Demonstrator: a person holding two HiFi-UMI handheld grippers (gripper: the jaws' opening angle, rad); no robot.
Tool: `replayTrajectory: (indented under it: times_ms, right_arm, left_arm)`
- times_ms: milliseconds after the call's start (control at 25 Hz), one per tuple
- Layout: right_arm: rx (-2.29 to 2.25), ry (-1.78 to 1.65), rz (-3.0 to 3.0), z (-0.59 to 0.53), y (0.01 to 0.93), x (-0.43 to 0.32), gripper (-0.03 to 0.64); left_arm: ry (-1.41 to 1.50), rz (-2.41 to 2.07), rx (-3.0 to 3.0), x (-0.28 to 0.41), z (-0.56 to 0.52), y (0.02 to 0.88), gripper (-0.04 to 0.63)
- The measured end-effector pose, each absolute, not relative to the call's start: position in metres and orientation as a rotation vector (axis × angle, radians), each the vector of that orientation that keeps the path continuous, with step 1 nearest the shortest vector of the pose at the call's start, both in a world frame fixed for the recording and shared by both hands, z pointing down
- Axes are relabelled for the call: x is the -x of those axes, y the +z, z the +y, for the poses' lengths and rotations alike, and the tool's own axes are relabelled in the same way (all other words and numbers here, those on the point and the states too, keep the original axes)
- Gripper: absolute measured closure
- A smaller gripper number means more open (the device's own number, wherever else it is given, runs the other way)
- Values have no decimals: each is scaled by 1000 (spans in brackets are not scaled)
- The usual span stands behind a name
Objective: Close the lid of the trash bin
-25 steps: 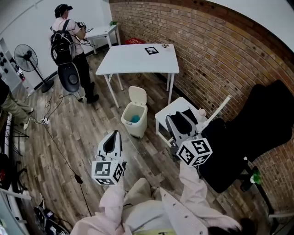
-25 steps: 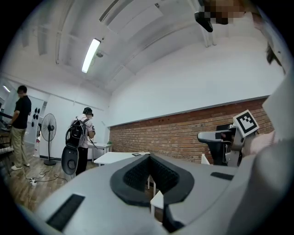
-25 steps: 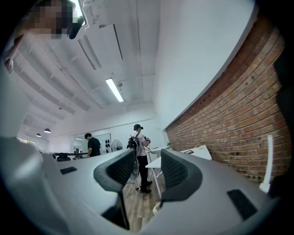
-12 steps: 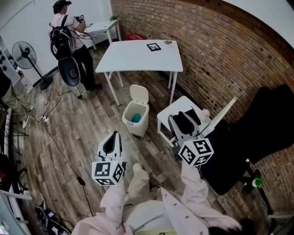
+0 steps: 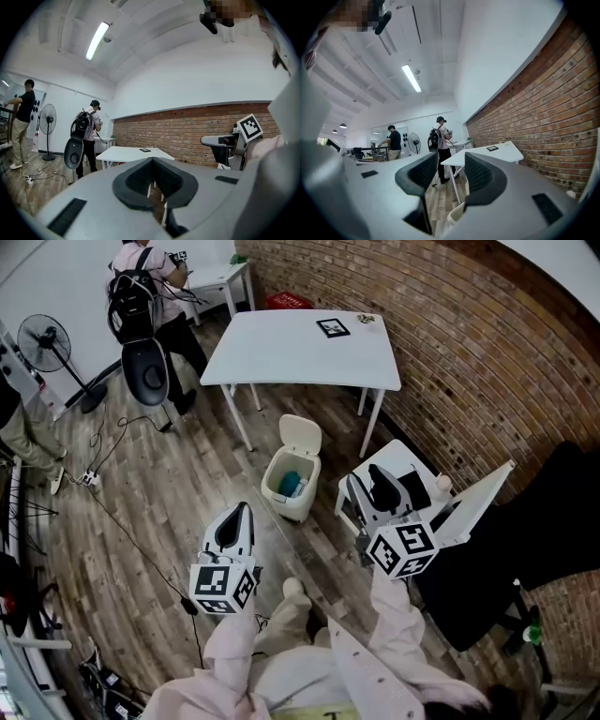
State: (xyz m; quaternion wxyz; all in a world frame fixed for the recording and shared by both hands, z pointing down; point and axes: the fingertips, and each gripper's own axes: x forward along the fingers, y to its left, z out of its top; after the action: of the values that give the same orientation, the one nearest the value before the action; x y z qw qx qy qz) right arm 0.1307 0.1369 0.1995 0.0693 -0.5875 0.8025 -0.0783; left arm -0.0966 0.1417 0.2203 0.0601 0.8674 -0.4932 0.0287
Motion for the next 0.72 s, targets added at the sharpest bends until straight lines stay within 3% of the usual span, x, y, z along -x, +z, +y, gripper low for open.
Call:
replayTrajectory:
  times_ms: [720]
  right_arm:
    - [1828, -392, 2501, 35, 241, -96, 448]
  left_arm:
    - [145, -1321, -2612, 105, 23, 254, 603]
